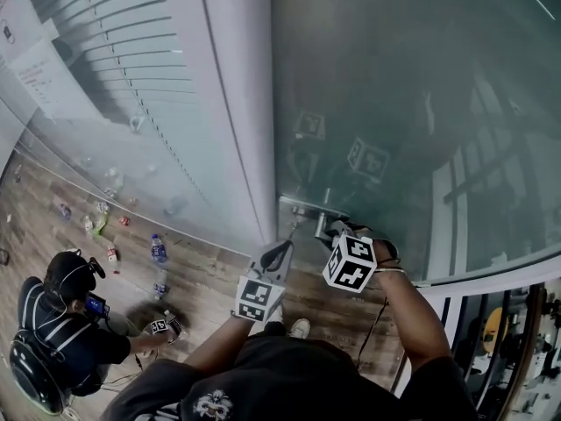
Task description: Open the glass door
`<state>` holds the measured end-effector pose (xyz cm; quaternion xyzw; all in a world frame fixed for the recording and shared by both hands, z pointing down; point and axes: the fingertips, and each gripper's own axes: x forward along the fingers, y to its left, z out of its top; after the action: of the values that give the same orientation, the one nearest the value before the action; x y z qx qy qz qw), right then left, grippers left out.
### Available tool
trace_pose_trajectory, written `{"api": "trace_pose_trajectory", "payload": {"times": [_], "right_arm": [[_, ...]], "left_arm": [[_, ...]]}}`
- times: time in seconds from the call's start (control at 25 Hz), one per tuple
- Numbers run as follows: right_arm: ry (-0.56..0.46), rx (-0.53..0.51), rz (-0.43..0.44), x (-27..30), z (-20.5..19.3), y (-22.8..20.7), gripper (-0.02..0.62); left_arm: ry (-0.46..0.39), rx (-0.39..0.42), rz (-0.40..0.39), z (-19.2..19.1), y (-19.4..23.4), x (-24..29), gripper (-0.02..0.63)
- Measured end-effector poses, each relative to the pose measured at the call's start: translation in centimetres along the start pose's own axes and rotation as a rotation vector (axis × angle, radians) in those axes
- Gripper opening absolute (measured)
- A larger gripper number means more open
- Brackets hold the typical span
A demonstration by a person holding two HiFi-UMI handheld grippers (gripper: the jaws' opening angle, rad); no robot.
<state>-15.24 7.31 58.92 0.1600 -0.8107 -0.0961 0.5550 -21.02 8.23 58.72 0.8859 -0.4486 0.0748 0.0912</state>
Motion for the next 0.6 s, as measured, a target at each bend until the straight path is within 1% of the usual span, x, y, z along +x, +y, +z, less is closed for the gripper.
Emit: {"api": "trace_pose_trajectory", "payload": {"times": [0.12, 0.2, 0.28, 0.44, 0.48, 0.52, 0.6], "right_arm": [[-0.026, 0.007, 0.014, 0.2, 0.1, 0.2, 0.018], [-0.084, 0.031, 0.011, 0.1, 0.4, 0.1, 0.017], [-0.190, 0.058, -0.005, 0.3, 1.0, 0.0, 0.017], [-0.527, 0.133, -0.046, 0.5, 2.2, 0.0, 0.017], [-0.588, 0.159, -0.041, 0.5, 2.3, 0.0, 0.017], [-0.621, 0.179, -0.030, 0.5, 2.4, 0.1, 0.017], [-0.635, 0.191, -0.008, 0.3, 2.6, 0.0, 0.017]], "left_arm": [[-0.001, 0.002, -0.012, 0.2, -0.1, 0.4, 0.006], [-0.002, 0.002, -0.019, 0.5, -0.3, 0.5, 0.006], [0.000, 0.004, -0.021, 0.3, -0.2, 0.5, 0.006], [0.004, 0.002, -0.020, -0.8, -0.2, 0.5, 0.006], [0.007, 0.003, -0.021, -0.9, -0.3, 0.5, 0.006], [0.011, 0.004, -0.024, -0.9, -0.4, 0.4, 0.006], [0.016, 0.006, -0.032, -0.6, -0.6, 0.4, 0.006]]}}
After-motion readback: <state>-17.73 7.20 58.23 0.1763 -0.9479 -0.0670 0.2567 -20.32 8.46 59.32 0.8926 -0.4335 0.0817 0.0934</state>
